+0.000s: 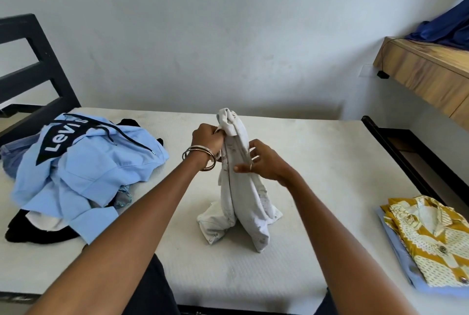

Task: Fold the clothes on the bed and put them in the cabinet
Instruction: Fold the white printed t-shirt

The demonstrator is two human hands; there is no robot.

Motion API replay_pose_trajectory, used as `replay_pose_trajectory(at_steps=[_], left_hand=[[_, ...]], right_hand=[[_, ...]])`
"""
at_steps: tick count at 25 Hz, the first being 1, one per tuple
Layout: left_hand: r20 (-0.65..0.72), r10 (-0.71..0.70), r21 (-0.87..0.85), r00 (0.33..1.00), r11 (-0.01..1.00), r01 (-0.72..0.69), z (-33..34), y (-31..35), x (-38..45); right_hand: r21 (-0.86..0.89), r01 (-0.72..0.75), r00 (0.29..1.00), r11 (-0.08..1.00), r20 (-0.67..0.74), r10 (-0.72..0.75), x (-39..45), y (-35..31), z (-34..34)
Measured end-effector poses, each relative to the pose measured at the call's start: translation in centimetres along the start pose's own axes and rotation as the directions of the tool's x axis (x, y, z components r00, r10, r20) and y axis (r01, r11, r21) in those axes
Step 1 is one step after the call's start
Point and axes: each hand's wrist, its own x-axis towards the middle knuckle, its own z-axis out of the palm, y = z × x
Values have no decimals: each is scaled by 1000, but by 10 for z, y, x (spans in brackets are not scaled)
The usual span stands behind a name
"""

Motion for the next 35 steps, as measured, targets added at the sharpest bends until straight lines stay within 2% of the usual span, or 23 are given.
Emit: replay_pose_trajectory(at_steps=[3,5,7,9,11,13,14,15,16,17,18,20,23,25,26,28,29,30,31,32,33,34,35], left_hand=[[-202,-27,25,979,999,33,-7,11,1],[-384,-155,25,910,984,178,-28,7,14],[-466,-269,-12,843,955,298,-56,-9,32],[-444,-310,31,841,932,360,-68,-28,44],[-342,-225,226,912,923,312,-53,-36,41],[-48,-6,430,999,902,26,-24,-40,32],[177,104,441,979,881,-173,-11,-39,26],[379,179,372,908,869,-327,1,-39,20],[508,214,273,834,878,-392,10,-36,13],[564,218,144,796,924,-355,18,-33,5],[543,218,33,811,959,-280,25,-31,0],[349,210,-87,913,978,-191,38,-29,2],[23,163,11,986,987,-163,39,-26,10],[-140,99,-37,985,994,-105,30,-16,19],[-232,80,-74,969,992,-99,22,-5,26],[-376,92,-154,922,975,-160,-5,25,37],[-393,175,-151,903,956,-251,-21,38,41],[-364,330,-58,871,925,-375,-36,44,44],[-248,507,139,825,862,-488,-49,45,43],[-62,621,354,781,745,-565,-59,39,41],[128,637,510,761,616,-601,-62,26,38],[298,571,596,765,515,-616,-60,6,34],[449,435,641,781,452,-620,-53,-13,26]], right_hand=[[186,35,960,982,-281,19,15,16,12],[245,76,915,967,-403,30,15,23,-2],[168,107,846,980,-533,-1,11,18,-31],[-40,112,818,993,-564,-115,9,2,-58],[-211,154,821,965,-516,-244,12,-19,-69],[-284,197,836,938,-451,-312,16,-34,-64],[-305,221,839,927,-425,-340,17,-40,-60],[-312,233,842,921,-410,-352,17,-44,-55],[-312,233,843,921,-407,-351,18,-48,-52],[-310,227,840,923,-417,-347,19,-52,-53],[-304,219,833,927,-436,-340,19,-53,-55],[-284,203,812,937,-486,-323,17,-53,-63],[-238,214,819,947,-484,-307,11,-48,-76],[-304,147,888,941,-378,-261,4,-44,-82],[-449,44,939,892,-287,-191,3,-40,-85],[-731,-125,978,671,-203,-38,5,-24,-93],[-749,-194,962,634,-271,-26,4,-17,-98],[-705,-263,916,658,-397,-59,2,-10,-101],[-624,-330,831,709,-548,-96,0,-2,-102],[-561,-340,746,755,-649,-147,-4,4,-103],[-548,-315,704,775,-682,-196,-6,11,-99],[-569,-277,728,774,-650,-218,-9,19,-92],[-598,-248,812,762,-558,-174,-14,30,-83]])
